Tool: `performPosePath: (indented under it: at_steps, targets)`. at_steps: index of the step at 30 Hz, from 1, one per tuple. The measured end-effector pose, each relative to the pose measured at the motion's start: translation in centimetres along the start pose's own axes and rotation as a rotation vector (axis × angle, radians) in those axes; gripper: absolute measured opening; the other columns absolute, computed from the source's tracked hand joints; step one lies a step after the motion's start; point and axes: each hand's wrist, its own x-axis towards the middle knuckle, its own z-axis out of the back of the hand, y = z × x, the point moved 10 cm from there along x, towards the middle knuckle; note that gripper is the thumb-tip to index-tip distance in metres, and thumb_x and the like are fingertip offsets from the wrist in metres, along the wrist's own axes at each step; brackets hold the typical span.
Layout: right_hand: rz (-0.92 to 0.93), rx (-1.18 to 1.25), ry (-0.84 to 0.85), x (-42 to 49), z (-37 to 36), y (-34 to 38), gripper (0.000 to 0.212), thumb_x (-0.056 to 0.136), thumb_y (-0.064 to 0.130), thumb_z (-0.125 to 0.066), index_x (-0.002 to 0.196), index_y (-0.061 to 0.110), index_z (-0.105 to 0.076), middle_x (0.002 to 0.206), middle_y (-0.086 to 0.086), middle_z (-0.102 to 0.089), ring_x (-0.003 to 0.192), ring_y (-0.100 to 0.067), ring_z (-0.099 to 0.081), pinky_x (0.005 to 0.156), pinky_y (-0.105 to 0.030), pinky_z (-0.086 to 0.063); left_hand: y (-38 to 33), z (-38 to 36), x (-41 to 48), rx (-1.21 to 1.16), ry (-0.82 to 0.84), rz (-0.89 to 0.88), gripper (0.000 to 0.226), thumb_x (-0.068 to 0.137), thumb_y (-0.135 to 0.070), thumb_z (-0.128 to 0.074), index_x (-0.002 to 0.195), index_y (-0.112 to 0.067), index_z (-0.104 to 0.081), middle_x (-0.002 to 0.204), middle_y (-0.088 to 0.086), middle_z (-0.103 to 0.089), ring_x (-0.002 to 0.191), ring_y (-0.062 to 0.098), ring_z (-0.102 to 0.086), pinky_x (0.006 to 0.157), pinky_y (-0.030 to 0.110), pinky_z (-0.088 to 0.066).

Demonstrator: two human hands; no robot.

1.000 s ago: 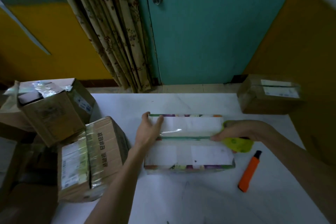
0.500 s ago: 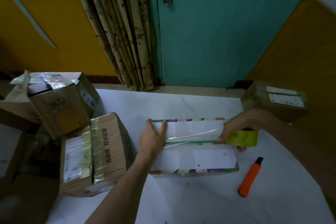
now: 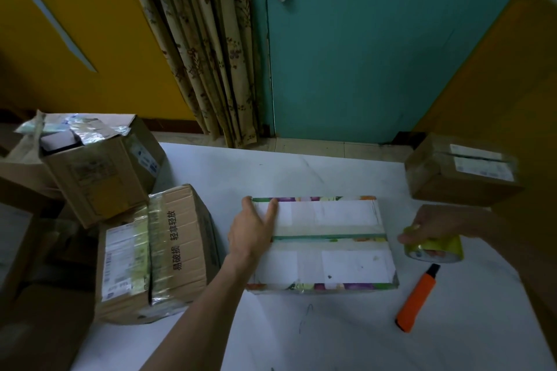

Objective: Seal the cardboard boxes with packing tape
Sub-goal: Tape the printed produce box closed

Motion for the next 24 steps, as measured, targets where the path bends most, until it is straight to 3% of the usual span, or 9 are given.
performPosePath:
  at_steps: [4, 7, 13, 16, 19, 22, 24]
  targets:
    - [0.022, -0.018, -0.007, 0.8, 0.6, 0.0, 0.080, 0.047, 0.088, -0.061, 0.083, 0.017, -0.071, 0.076, 0.001, -0.074, 0.072, -0.017, -0.072, 0.065, -0.028, -0.056, -0.2, 0.0, 0.1, -0.001, -0.010, 0.012, 0.057, 0.094, -0.071, -0.040, 0.121, -0.021, -0.042, 0.099, 0.001, -0.066, 0.081, 0.021, -0.068, 0.075, 0.045, -0.061]
    - [0.057, 0.106, 0.024, 2.1, -0.9, 0.3, 0.071, 0.063, 0.079, -0.068, 0.085, 0.013, -0.073, 0.078, 0.000, -0.074, 0.078, -0.020, -0.073, 0.064, -0.024, -0.055, -0.2, -0.1, 0.0, -0.007, -0.008, 0.008, 0.055, 0.096, -0.067, -0.042, 0.122, -0.019, -0.042, 0.098, 0.001, -0.066, 0.079, 0.020, -0.068, 0.072, 0.042, -0.061]
    - [0.085, 0.454, 0.019, 4.1, -4.1, 0.0, 0.093, 0.028, 0.087, -0.076, 0.081, 0.011, -0.077, 0.082, -0.004, -0.074, 0.079, -0.012, -0.066, 0.071, -0.022, -0.051, 0.1, -0.3, 0.4, -0.017, -0.008, 0.002, 0.058, 0.097, -0.066, -0.043, 0.127, -0.017, -0.041, 0.100, 0.004, -0.067, 0.081, 0.022, -0.069, 0.073, 0.046, -0.062]
    - [0.055, 0.470, -0.024, 3.6, -4.5, -0.5, 0.080, 0.047, 0.081, -0.070, 0.085, 0.011, -0.076, 0.090, -0.006, -0.074, 0.083, -0.012, -0.065, 0.067, -0.018, -0.049, 0.0, -0.6, 0.3, -0.016, 0.003, -0.019, 0.069, 0.096, -0.069, -0.041, 0.140, -0.016, -0.032, 0.105, 0.007, -0.067, 0.083, 0.023, -0.070, 0.074, 0.046, -0.062]
    - [0.077, 0.489, 0.041, 2.9, -6.3, -0.2, 0.083, 0.053, 0.084, -0.069, 0.090, 0.010, -0.078, 0.089, -0.003, -0.076, 0.083, -0.009, -0.067, 0.070, -0.018, -0.051, -0.7, -0.5, 0.8, 0.042, 0.046, -0.056, 0.067, 0.099, -0.063, -0.042, 0.144, -0.015, -0.030, 0.104, 0.006, -0.064, 0.085, 0.023, -0.067, 0.078, 0.043, -0.060]
    - [0.120, 0.513, 0.086, 2.0, -9.3, 0.4, 0.054, 0.075, 0.068, -0.068, 0.074, 0.014, -0.075, 0.078, 0.003, -0.073, 0.071, -0.003, -0.064, 0.066, -0.017, -0.049, -1.1, -0.1, 1.5, 0.076, 0.086, -0.111, 0.065, 0.099, -0.062, -0.046, 0.144, -0.016, -0.035, 0.104, 0.008, -0.064, 0.084, 0.022, -0.067, 0.077, 0.038, -0.058]
    - [0.158, 0.588, 0.025, 2.0, -10.1, 0.6, 0.048, 0.082, 0.059, -0.067, 0.066, 0.014, -0.070, 0.072, 0.001, -0.070, 0.065, -0.001, -0.061, 0.062, -0.016, -0.047, -1.1, 0.1, 1.9, 0.063, 0.072, -0.128, 0.069, 0.096, -0.065, -0.047, 0.144, -0.016, -0.038, 0.106, 0.011, -0.067, 0.084, 0.024, -0.068, 0.080, 0.043, -0.060]
